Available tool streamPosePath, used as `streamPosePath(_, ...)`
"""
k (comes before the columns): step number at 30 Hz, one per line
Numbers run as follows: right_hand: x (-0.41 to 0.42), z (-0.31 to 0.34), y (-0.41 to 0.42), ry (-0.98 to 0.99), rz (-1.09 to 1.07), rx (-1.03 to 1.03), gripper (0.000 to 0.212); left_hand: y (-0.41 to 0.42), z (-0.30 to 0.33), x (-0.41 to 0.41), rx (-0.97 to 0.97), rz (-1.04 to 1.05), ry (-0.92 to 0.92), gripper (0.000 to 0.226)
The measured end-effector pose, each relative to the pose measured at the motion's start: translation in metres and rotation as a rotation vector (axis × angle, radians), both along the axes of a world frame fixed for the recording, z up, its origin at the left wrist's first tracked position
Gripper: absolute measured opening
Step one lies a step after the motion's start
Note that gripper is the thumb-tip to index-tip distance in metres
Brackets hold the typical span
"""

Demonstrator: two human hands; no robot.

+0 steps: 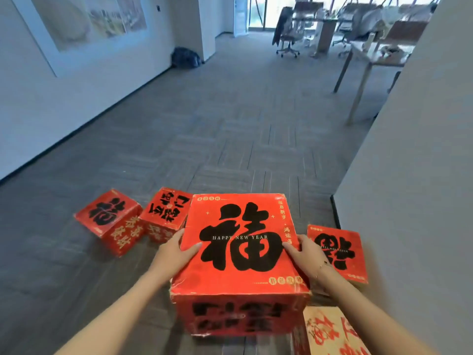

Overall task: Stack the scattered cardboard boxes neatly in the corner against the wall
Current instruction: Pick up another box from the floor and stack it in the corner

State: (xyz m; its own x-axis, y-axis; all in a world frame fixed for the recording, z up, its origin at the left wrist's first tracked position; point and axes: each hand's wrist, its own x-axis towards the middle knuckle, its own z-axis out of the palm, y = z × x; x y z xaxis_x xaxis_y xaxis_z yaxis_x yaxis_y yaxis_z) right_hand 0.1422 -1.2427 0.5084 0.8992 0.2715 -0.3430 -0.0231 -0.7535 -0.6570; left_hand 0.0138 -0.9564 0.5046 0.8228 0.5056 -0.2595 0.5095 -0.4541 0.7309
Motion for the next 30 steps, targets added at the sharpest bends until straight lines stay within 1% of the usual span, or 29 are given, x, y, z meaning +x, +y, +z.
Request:
streamPosePath(3,0.0,0.057,0.017,-0.043,0.029,0.04,0.045,0.017,0.056,-0.005,0.046,0.007,-0.056,0.052)
streamPosePath(7,-0.004,0.114,0.037,-0.075,0.08,0.067,0.044,0.031,0.112,-0.018,0.125,0.016,-0.101,0.051)
streamPosePath(9,-0.007,0.138,0.048,-0.095,0.11,0.083,0.044,0.037,0.137,-0.03,0.147,0.037,-0.118,0.05)
streamPosePath(13,-0.01,0.177,0.075,-0.099,0.198,0.086,0.043,0.054,0.176,-0.057,0.199,0.09,-0.116,0.054)
streamPosePath(16,-0.015,0.203,0.098,-0.116,0.286,0.083,0.045,0.061,0.2,-0.085,0.191,0.167,-0.128,0.05)
streamPosePath(20,-0.031,0.23,0.133,-0.2,0.41,0.093,0.049,0.062,0.23,-0.133,0.198,0.279,-0.137,0.044)
streamPosePath(23,-0.052,0.25,0.16,-0.229,0.53,0.125,0.055,0.059,0.247,-0.179,0.219,0.37,-0.15,0.036)
streamPosePath(25,-0.069,0.258,0.18,-0.233,0.614,0.155,0.06,0.055,0.253,-0.214,0.227,0.457,-0.156,0.039)
streamPosePath(27,-0.093,0.262,0.201,-0.236,0.713,0.189,0.06,0.05,0.254,-0.255,0.228,0.562,-0.16,0.041)
streamPosePath(30,-0.142,0.269,0.231,-0.215,0.873,0.228,0.058,0.035,0.256,-0.32,0.242,0.709,-0.161,0.037)
